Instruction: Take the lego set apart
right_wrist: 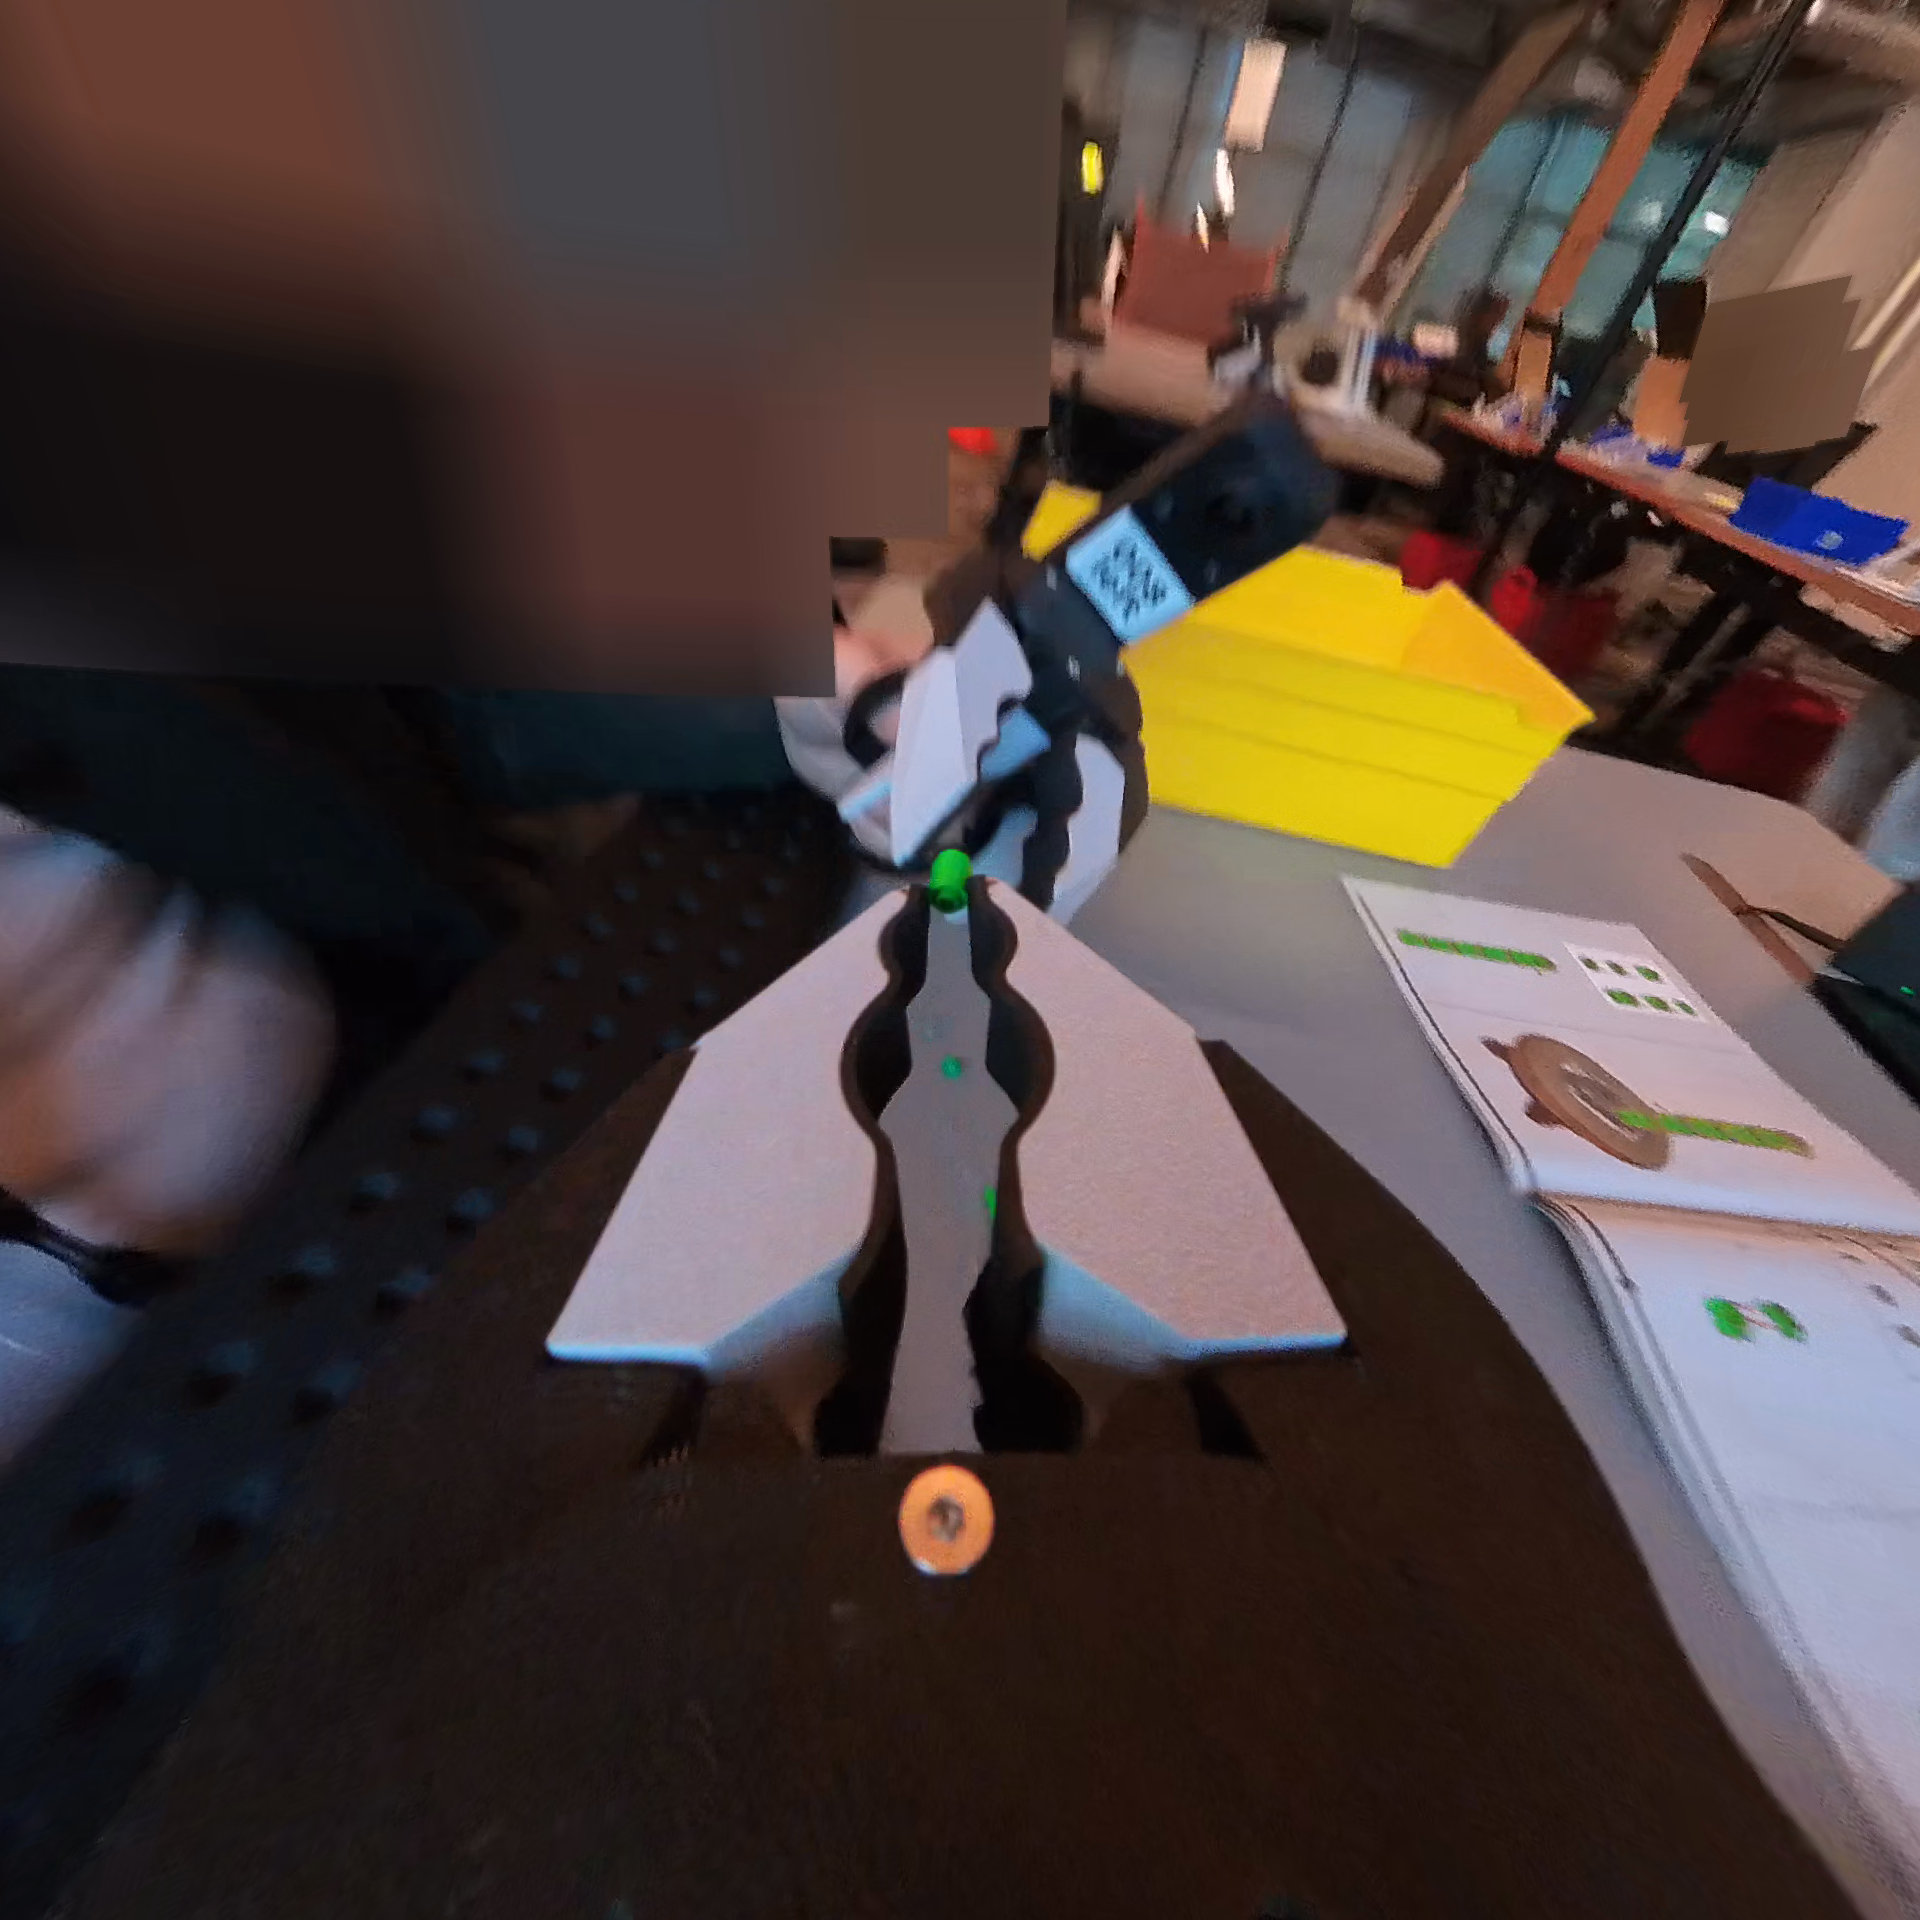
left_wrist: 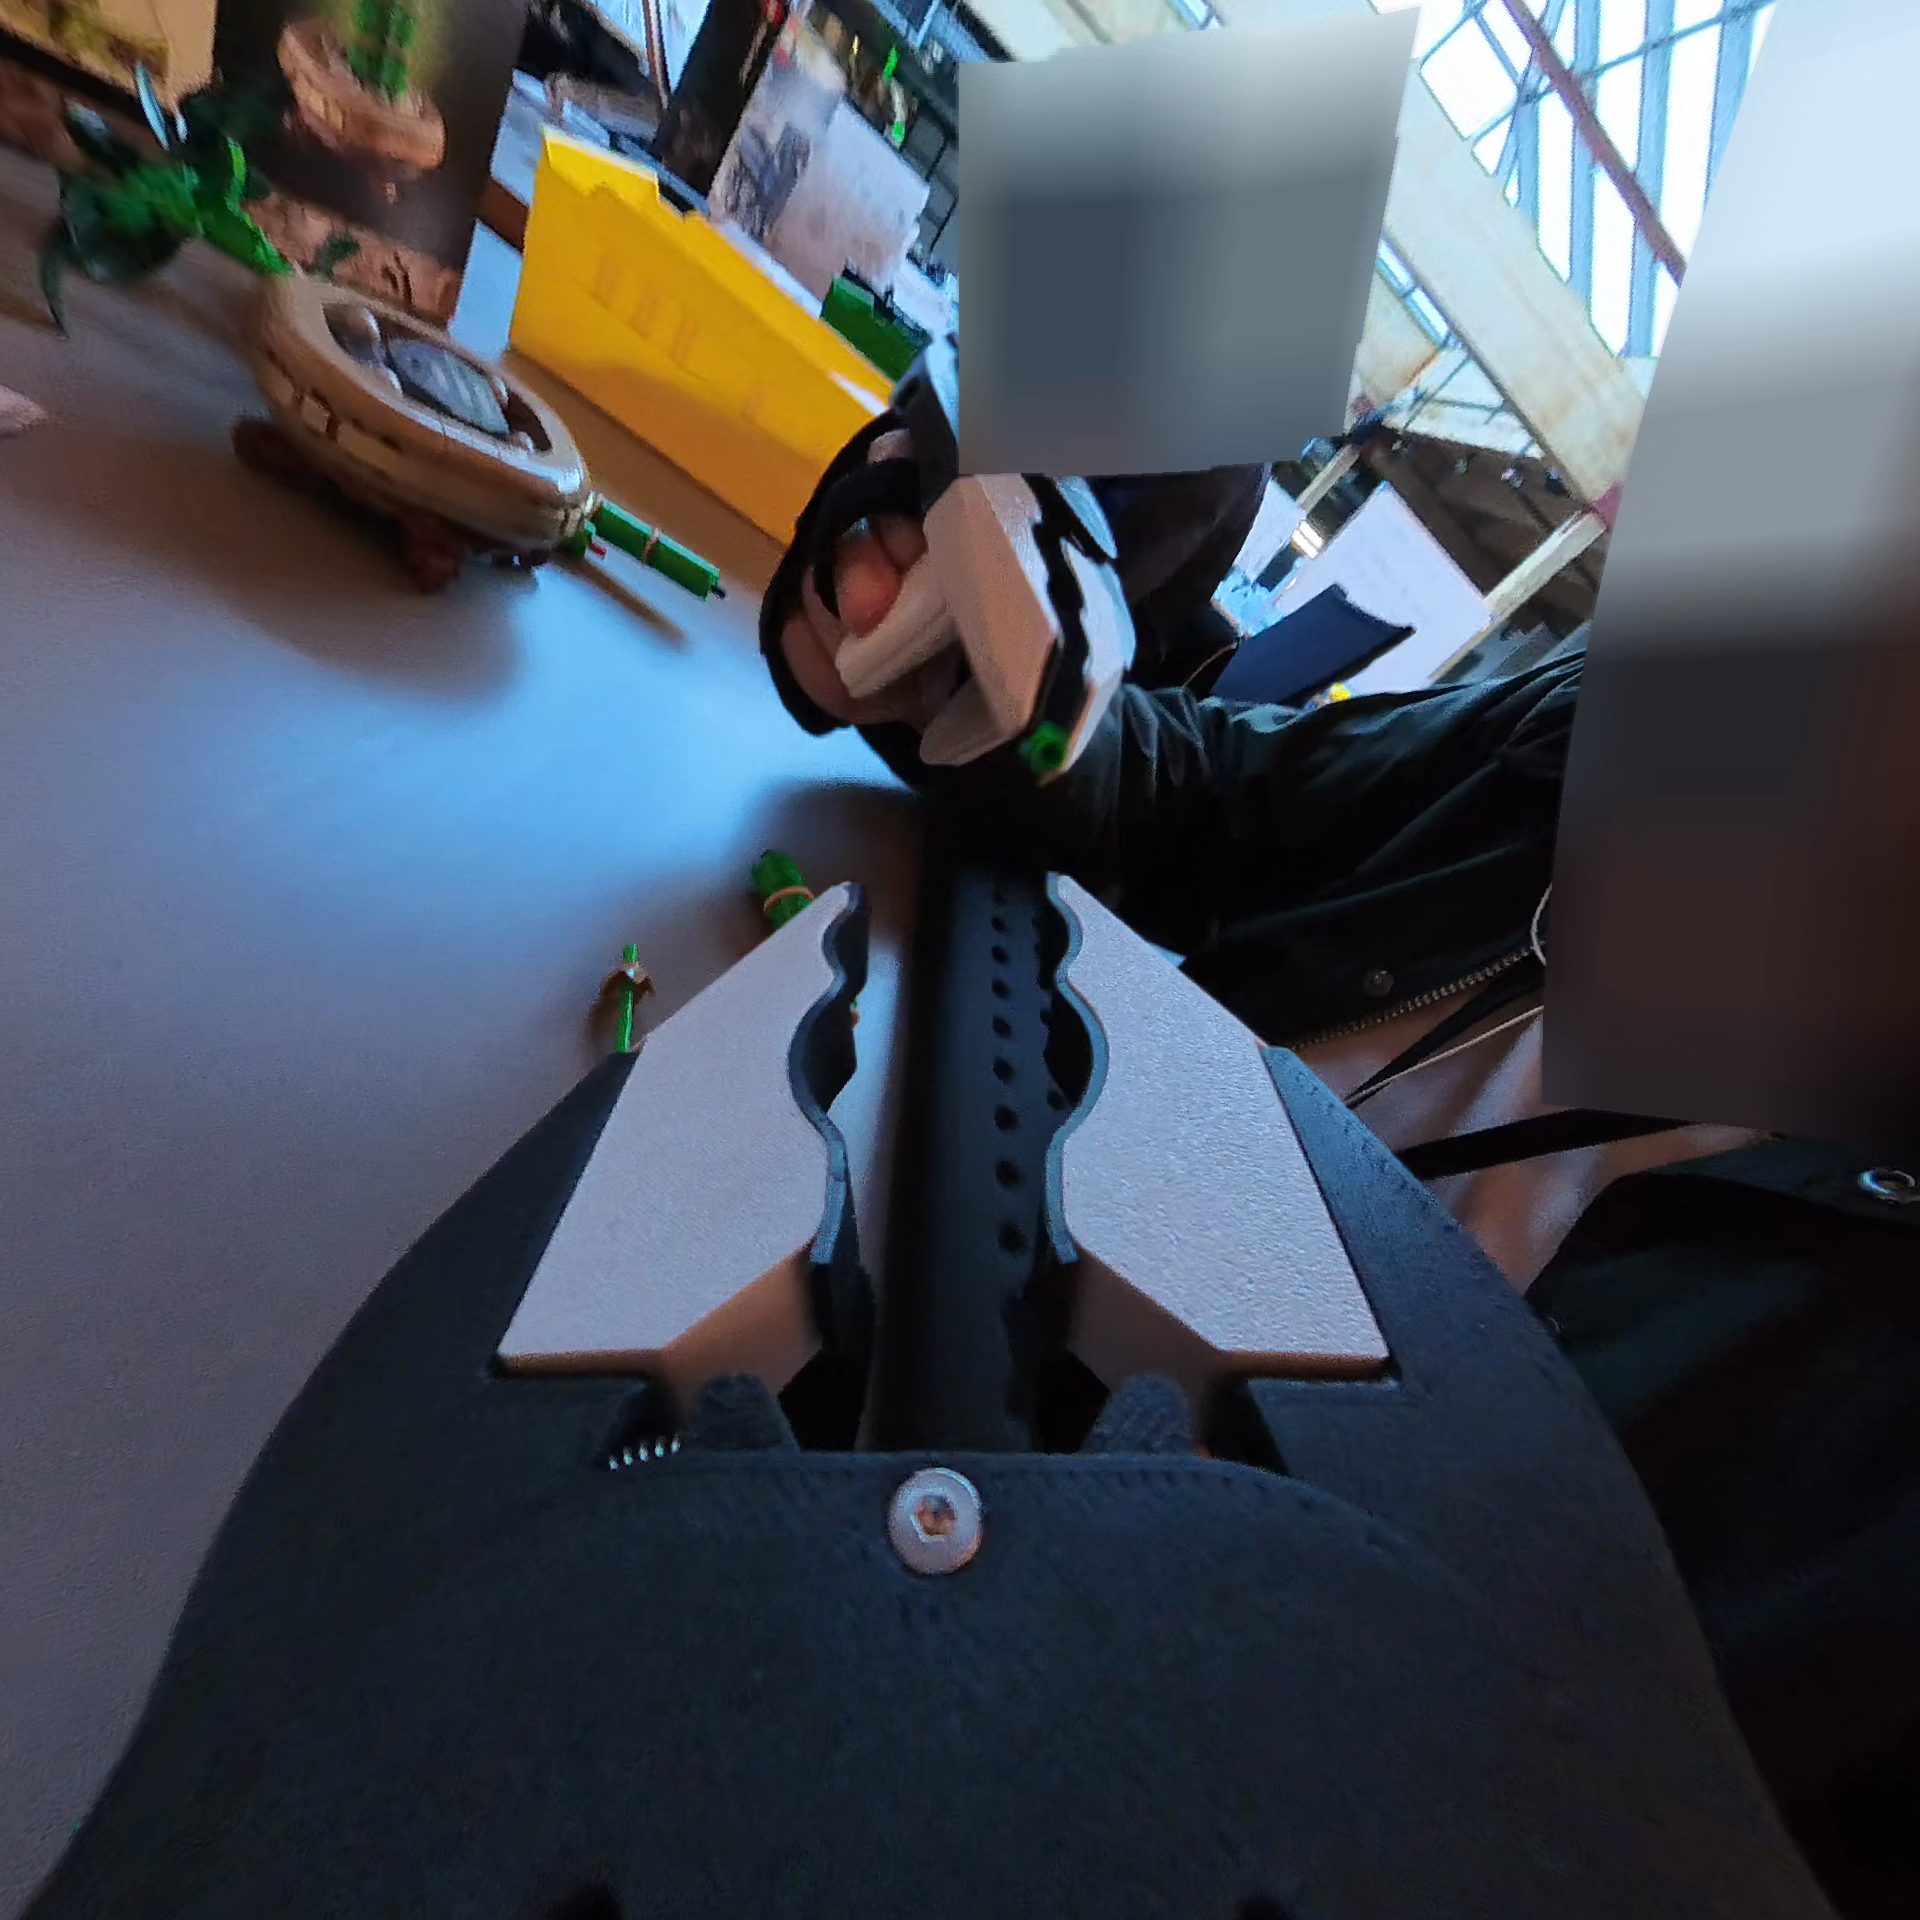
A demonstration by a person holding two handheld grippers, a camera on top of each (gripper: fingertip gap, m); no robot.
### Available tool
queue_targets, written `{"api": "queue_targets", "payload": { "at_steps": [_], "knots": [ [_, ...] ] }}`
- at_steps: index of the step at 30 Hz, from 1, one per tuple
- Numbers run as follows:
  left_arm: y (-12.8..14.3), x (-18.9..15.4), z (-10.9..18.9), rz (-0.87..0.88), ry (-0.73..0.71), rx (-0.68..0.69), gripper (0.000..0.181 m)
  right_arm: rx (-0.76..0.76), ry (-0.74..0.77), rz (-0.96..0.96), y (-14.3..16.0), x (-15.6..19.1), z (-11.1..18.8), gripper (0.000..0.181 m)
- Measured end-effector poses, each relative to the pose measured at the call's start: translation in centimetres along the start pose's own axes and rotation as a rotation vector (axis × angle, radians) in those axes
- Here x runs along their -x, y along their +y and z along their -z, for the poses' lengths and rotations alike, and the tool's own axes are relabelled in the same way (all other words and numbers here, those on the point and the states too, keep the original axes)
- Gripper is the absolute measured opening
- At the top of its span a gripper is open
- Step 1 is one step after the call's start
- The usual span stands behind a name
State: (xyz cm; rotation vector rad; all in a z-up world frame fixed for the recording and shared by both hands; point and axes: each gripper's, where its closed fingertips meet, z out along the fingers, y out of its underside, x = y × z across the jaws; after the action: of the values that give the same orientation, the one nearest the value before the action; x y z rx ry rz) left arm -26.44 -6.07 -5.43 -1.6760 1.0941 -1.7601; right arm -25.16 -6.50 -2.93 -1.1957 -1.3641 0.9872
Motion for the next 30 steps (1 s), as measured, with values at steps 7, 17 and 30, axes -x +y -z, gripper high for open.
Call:
{"api": "queue_targets", "payload": {
  "at_steps": [7,17,30],
  "knots": [
    [-0.6,-0.9,0.4,-0.04,0.026,-0.043,0.027,-0.521,-0.286,-0.318,-7.5,0.5,5.6,0.006],
    [-2.3,-3.9,-0.5,-0.079,0.146,-0.148,0.013,-0.479,-0.308,-0.313,-6.8,1.0,4.6,0.006],
    [-2.6,-1.5,-1.7,-0.037,0.012,-0.183,0.006,0.034,0.029,0.049,0.6,-0.7,0.4,0.006]
  ]
}}
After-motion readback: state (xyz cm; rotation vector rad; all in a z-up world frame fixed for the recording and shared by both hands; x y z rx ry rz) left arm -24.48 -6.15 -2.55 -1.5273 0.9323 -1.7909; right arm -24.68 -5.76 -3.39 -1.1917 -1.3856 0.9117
